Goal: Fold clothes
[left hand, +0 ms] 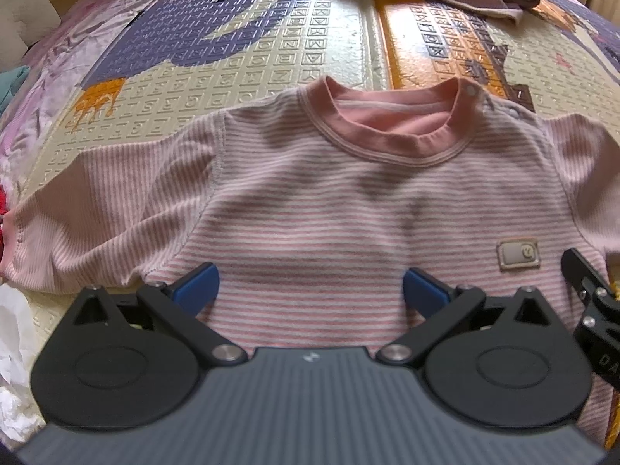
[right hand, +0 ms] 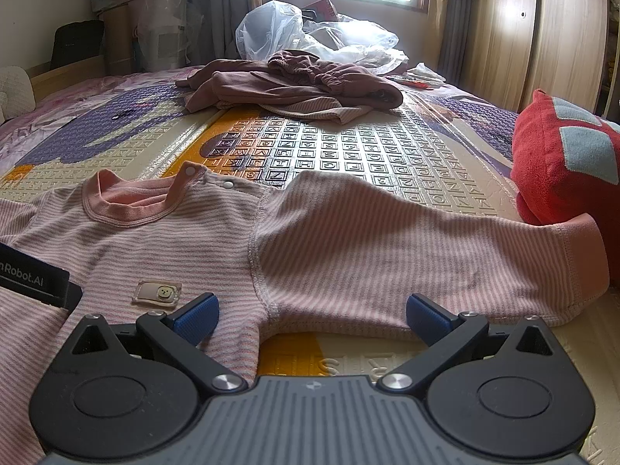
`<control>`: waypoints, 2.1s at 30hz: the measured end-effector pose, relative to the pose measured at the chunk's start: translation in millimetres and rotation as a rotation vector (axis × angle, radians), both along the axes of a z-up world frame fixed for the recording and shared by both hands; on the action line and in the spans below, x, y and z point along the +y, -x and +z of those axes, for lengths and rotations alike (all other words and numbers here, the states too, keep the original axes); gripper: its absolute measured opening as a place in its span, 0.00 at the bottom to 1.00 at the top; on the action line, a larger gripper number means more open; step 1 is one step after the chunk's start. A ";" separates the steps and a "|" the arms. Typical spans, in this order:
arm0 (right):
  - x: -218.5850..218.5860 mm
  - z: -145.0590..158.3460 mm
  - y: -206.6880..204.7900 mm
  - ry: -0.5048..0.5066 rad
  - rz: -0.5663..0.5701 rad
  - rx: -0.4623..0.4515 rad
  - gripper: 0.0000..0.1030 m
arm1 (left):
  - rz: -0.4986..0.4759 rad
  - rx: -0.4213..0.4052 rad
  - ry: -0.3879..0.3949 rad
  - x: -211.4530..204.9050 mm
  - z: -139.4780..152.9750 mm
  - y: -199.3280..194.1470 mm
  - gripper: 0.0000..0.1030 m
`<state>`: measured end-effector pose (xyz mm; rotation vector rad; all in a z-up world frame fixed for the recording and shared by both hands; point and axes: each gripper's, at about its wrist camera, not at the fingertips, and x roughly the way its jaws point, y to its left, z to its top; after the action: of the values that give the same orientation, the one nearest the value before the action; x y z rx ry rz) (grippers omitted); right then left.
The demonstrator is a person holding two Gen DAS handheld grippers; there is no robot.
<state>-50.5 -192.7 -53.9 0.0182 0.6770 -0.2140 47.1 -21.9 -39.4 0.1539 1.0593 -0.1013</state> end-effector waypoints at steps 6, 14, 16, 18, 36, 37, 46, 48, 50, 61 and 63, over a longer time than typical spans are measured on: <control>-0.2 0.1 0.2 0.000 0.000 0.000 1.00 | 0.010 -0.002 -0.001 0.1 0.2 0.9 1.00; -0.1 0.0 0.3 0.000 0.000 0.000 1.00 | 0.023 -0.014 -0.007 -0.5 -0.3 3.0 1.00; -0.2 0.0 0.3 -0.001 0.000 -0.001 1.00 | 0.026 -0.016 -0.010 -0.7 -0.4 3.1 1.00; -0.1 -0.1 0.2 0.000 0.000 0.000 1.00 | 0.029 -0.016 -0.010 -0.9 -0.4 3.3 1.00; 0.1 -0.1 0.0 -0.002 0.000 0.001 1.00 | 0.029 -0.016 -0.010 -1.5 -0.3 3.7 1.00; 0.2 -0.1 -0.1 -0.001 0.000 0.002 1.00 | 0.029 -0.016 -0.011 -1.6 -0.3 3.7 1.00; 0.1 0.0 -0.7 0.002 0.000 0.003 1.00 | 0.029 -0.016 -0.011 -1.4 -0.3 3.8 1.00; 0.1 0.0 -0.8 0.001 0.000 0.003 1.00 | 0.030 -0.016 -0.011 -1.7 -0.3 3.7 1.00; 0.4 -0.2 -0.9 0.001 0.000 0.003 1.00 | 0.032 -0.016 -0.011 -2.4 -0.3 3.7 1.00; 0.0 -0.4 -0.7 0.001 0.001 0.000 1.00 | 0.033 -0.015 -0.009 -1.9 -0.2 3.7 1.00; 0.7 -0.5 -0.6 0.002 0.001 0.000 1.00 | 0.031 -0.014 -0.007 -1.4 -0.2 3.5 1.00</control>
<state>-49.9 -191.9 -54.3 0.0166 0.6765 -0.2139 43.6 -23.3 -39.5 0.1444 1.0481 -0.0681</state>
